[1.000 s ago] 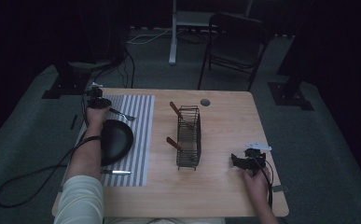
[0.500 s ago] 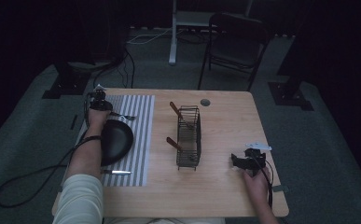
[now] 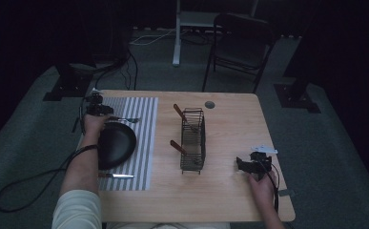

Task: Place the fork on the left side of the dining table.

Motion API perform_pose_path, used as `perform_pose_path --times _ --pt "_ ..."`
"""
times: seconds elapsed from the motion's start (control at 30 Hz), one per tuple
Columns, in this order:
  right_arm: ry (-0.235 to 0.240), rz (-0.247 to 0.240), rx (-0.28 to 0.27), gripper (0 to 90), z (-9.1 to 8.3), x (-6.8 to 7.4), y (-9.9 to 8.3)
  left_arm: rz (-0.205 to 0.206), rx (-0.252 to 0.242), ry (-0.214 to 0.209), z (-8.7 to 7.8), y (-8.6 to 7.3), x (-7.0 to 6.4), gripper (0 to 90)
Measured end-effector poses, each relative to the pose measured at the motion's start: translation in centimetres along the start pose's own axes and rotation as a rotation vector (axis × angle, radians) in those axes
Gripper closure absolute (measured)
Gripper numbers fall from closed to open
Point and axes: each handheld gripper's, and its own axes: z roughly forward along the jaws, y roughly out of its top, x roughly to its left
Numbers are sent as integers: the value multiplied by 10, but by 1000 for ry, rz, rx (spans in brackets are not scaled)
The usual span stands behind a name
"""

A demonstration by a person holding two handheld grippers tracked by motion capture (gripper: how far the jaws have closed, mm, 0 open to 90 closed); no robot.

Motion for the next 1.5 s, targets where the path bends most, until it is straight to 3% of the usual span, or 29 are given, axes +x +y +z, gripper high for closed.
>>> perform_pose_path --times 0.07,0.17,0.2,0.3,0.43,0.5,0.7,0.97,1.1,1.5 --pt "0 0 0 124 0 0 0 -1 -16 -2 -7 -2 0 575" --pt "0 0 0 124 0 0 0 -16 -36 27 -13 -4 1 464" --pt "0 0 0 124 0 0 0 -41 -45 31 -18 -6 2 464" --pt "0 0 0 124 0 0 0 -60 -45 23 -25 -10 4 299" --pt "0 0 0 124 0 0 0 -95 -64 2 -33 -18 5 261" --pt "0 0 0 124 0 0 0 -87 -54 8 -35 -23 3 197" --pt "0 0 0 124 0 0 0 -87 -83 -1 -45 -38 -2 120" --pt "0 0 0 124 0 0 0 -49 -121 -16 -66 -63 -5 98" --pt "0 0 0 124 0 0 0 -13 -135 2 -76 -79 -7 97" --pt "0 0 0 124 0 0 0 1 -150 10 -97 -113 -5 98"
